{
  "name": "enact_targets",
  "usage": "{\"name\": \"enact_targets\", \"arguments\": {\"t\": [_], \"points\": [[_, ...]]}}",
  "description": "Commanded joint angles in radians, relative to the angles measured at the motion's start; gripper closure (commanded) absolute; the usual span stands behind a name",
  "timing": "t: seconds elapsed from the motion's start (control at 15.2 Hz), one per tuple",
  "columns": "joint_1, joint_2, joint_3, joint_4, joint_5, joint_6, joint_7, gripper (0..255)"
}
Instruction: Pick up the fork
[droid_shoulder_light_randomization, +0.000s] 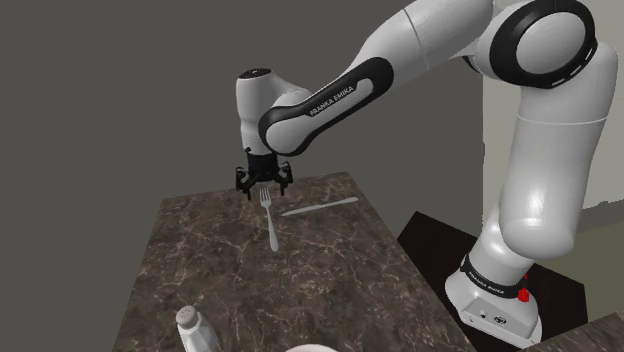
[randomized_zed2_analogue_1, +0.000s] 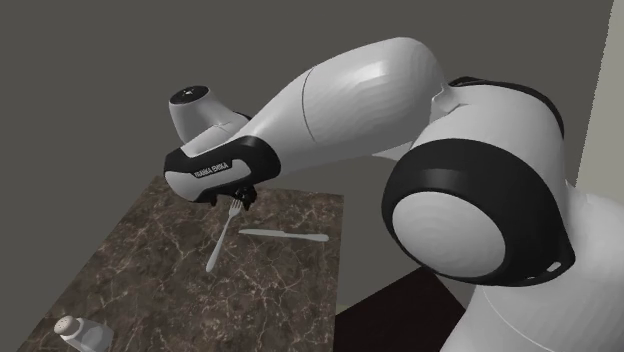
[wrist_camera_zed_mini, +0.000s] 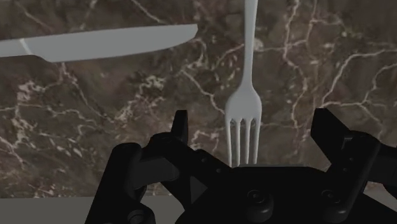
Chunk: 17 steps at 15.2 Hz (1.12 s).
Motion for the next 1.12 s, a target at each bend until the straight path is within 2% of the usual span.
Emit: {"name": "enact_targets", "arguments": {"t": [0.0,0.33,0.4,1.06], "points": [[0.003,0.018,-0.003,-0.004,-0.010,0.021,0.009,0],[0.006,0.043,-0.008,-0.022,-0.025,0.062,0.020,0],[0.006,0.042,-0.008,-0.022,-0.025,0.062,0.020,255],[0.005,0.036,-0.006,-0.017,-0.021,0.051,0.017,255]]}}
